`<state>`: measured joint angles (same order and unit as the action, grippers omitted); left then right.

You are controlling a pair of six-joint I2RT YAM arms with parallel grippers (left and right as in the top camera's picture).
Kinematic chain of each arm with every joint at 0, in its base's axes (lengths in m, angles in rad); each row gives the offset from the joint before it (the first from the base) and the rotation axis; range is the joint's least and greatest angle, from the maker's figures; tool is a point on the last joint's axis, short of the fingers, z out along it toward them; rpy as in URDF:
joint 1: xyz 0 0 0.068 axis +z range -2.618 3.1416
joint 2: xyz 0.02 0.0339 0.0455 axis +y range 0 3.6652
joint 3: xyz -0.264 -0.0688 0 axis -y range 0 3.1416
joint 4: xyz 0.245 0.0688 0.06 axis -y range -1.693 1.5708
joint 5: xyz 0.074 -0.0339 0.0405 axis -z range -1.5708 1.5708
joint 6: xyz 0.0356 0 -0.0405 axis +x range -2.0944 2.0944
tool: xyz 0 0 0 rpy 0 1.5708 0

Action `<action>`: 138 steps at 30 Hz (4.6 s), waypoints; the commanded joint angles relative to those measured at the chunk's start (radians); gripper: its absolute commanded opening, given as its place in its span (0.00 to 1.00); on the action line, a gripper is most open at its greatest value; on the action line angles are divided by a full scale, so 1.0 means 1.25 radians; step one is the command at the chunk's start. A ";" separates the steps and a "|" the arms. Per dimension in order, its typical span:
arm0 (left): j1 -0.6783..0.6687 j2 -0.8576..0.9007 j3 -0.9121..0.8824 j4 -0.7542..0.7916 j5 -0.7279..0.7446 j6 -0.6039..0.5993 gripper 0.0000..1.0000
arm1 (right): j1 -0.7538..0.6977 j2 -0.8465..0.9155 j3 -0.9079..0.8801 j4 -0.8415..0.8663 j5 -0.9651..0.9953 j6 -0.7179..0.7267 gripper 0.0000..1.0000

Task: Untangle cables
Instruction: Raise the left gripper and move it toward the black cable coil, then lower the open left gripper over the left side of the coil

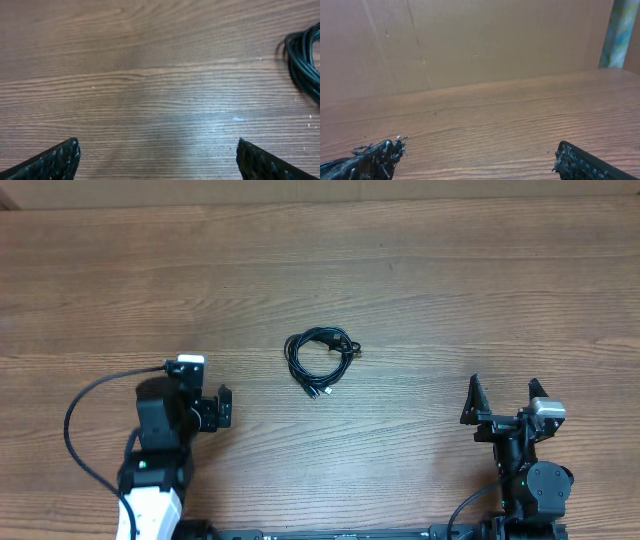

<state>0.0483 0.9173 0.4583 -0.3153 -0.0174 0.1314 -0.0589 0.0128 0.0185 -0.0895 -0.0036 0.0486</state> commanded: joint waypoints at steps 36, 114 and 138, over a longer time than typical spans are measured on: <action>-0.050 0.186 0.159 -0.112 0.018 0.012 0.99 | -0.003 -0.008 -0.009 0.004 -0.005 -0.003 1.00; -0.231 0.225 0.159 -0.046 0.178 -0.421 1.00 | -0.003 -0.008 -0.009 0.004 -0.005 -0.003 1.00; -0.348 0.491 0.465 -0.276 -0.034 -0.519 1.00 | -0.003 -0.008 -0.009 0.004 -0.005 -0.003 1.00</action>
<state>-0.3805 1.4929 0.9878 -0.6380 0.0147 -0.4889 -0.0589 0.0128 0.0185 -0.0891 -0.0032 0.0486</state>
